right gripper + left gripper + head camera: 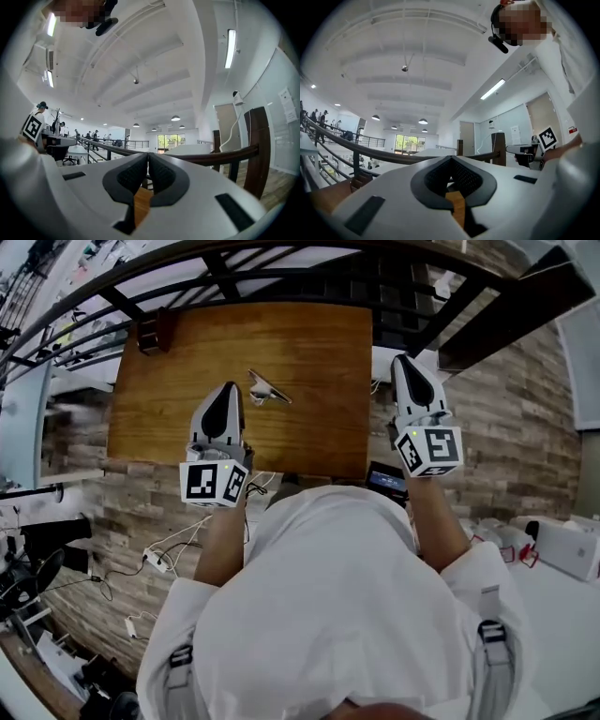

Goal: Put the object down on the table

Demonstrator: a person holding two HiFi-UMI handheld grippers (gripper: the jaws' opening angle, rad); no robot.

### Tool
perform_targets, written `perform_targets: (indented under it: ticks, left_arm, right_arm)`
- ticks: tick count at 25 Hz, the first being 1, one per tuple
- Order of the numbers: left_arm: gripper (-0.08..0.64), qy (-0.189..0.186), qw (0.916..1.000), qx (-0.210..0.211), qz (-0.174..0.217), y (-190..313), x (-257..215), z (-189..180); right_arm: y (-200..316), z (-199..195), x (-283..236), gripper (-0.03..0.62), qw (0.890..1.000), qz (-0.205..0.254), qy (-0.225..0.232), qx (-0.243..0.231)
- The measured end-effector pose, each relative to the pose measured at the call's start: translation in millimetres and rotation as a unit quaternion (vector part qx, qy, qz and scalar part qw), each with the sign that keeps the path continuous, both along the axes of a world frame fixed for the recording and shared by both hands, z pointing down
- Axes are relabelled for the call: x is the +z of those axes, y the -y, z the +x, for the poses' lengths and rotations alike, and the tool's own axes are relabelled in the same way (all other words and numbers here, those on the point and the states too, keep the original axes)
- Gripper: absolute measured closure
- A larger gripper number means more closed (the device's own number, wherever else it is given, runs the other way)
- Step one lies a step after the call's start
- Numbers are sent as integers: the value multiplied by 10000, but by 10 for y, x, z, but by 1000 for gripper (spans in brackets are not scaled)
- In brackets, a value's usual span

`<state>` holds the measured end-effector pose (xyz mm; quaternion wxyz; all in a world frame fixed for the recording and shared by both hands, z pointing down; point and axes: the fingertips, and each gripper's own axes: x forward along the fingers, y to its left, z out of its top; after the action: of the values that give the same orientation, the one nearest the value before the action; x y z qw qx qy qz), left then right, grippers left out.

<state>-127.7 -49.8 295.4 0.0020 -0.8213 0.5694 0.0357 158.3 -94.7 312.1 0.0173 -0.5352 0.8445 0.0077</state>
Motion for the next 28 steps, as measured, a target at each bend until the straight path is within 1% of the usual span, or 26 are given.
perform_targets:
  ticks: [3,5,8,11,16,20,24,28]
  left_arm:
    - [546,11,10000,36,-90,-69,162,65]
    - [546,94,9999,16,-104,-80,201,83]
    - [546,225,9997,43,-51,-23,211,98]
    - [546,241,9996,115,-64,34,240,128]
    - [546,-25,9988,276,-401,23,351,187]
    - [546,-26,9985,303,-446,48,316,146]
    - [546,-106,9980,338,-524,-28,301,169]
    - [546,-125,9975,322,-609,-96,311,191]
  right_arm:
    - [-77,93,96,566,10000,-92,-4,23]
    - [-123,116,142,566,9999,-133,11,1]
    - [-115,83,187,568,9998,-164,36,-95]
    - [-83,8,226,566,9996,-184,19,-197]
    - [-137,-41,302,566,9989,-356,56,-295]
    - [-87,-148,336,566,9978,-406,155,-498]
    - [-93,-208,385,566,9960,-542,191,-677]
    - [-88,-274,398,566,9941,-576,265,-879]
